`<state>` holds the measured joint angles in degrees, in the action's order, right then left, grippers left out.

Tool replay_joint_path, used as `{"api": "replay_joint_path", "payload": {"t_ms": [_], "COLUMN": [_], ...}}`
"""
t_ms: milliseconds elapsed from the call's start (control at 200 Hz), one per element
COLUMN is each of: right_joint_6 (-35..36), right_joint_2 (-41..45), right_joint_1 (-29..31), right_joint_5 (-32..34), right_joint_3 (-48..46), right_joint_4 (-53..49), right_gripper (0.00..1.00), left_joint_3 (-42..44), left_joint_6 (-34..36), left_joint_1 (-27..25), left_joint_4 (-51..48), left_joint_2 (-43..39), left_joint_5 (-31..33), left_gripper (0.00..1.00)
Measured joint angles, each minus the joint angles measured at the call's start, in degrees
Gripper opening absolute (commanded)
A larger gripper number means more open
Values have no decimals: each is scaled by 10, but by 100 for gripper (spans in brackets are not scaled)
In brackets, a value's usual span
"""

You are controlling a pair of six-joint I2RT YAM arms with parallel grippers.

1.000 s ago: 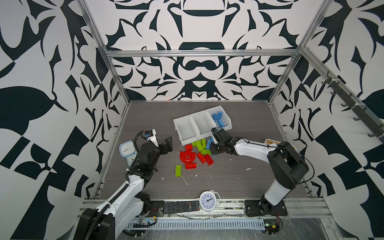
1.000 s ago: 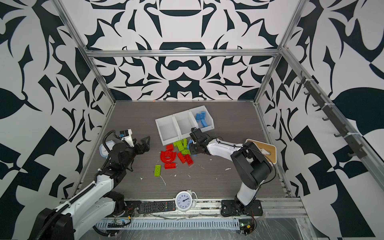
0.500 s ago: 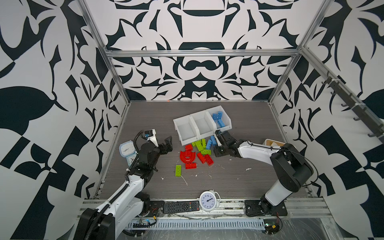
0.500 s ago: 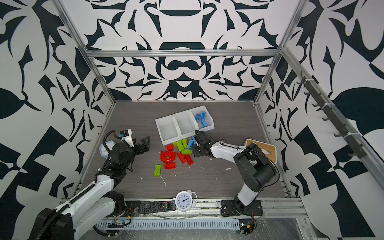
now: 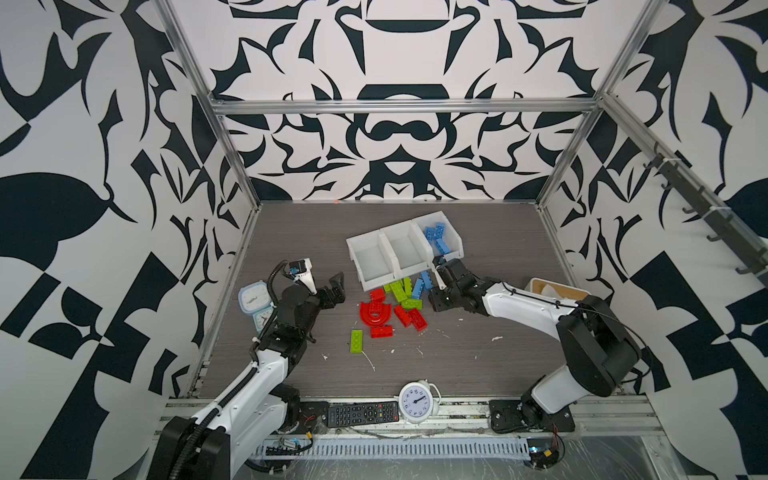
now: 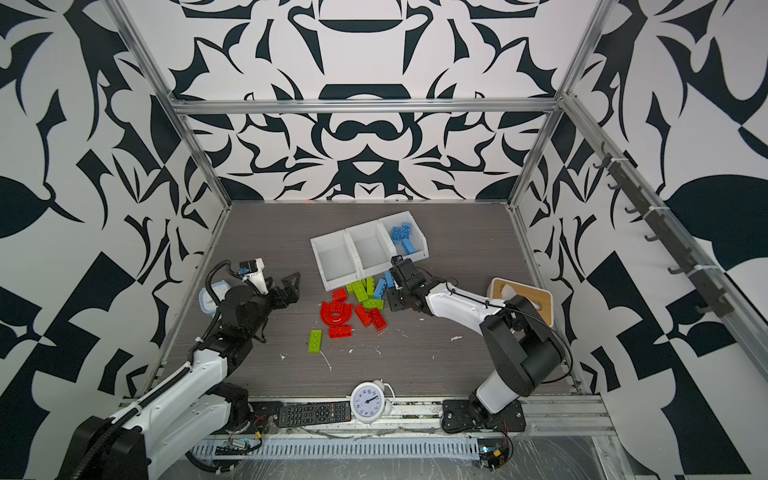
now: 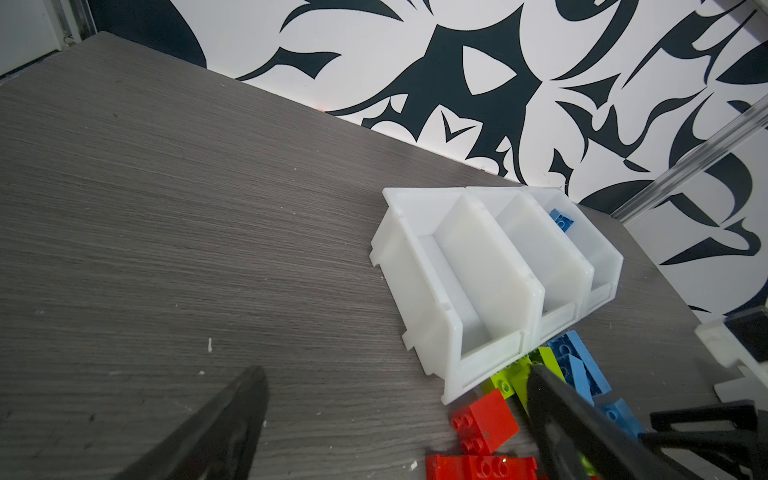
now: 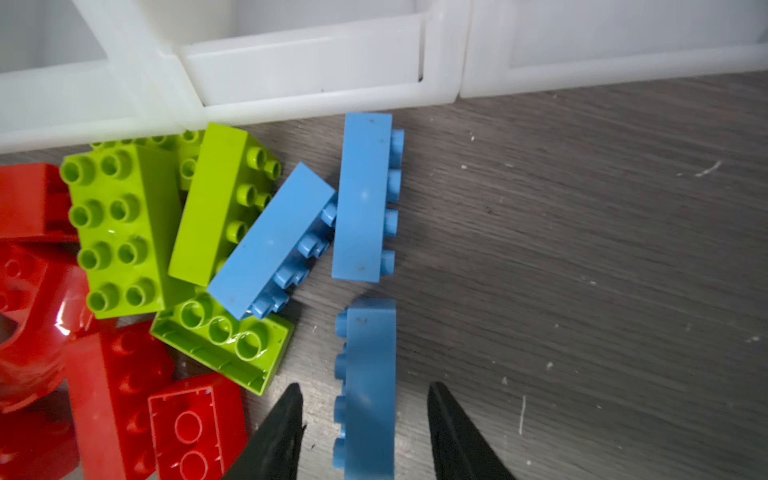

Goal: Sort the legos into containers by color
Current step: 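Carry the blue brick into the blue-brick compartment and release it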

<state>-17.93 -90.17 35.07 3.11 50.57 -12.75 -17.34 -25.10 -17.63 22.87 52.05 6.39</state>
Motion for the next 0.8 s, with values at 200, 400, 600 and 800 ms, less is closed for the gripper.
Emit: {"api": "replay_joint_path", "payload": {"t_ms": [200, 400, 600, 800], "right_joint_6": [10, 17, 19, 19], "right_joint_2": [-20, -58, -73, -72], "right_joint_1": [0, 0, 0, 0], "right_joint_5": [8, -2, -7, -9], "right_joint_3": [19, 21, 21, 21], "right_joint_4": [-15, -14, -12, -7], "right_gripper": [49, 46, 40, 34], "left_joint_3": [0, 0, 0, 0], "left_joint_6": [0, 0, 0, 0], "left_joint_1": [0, 0, 0, 0], "left_joint_4": [0, 0, -6, -12], "left_joint_2": [0, 0, -9, -12], "left_joint_5": [0, 0, 4, 7], "left_gripper": [100, 100, 100, 100]}}
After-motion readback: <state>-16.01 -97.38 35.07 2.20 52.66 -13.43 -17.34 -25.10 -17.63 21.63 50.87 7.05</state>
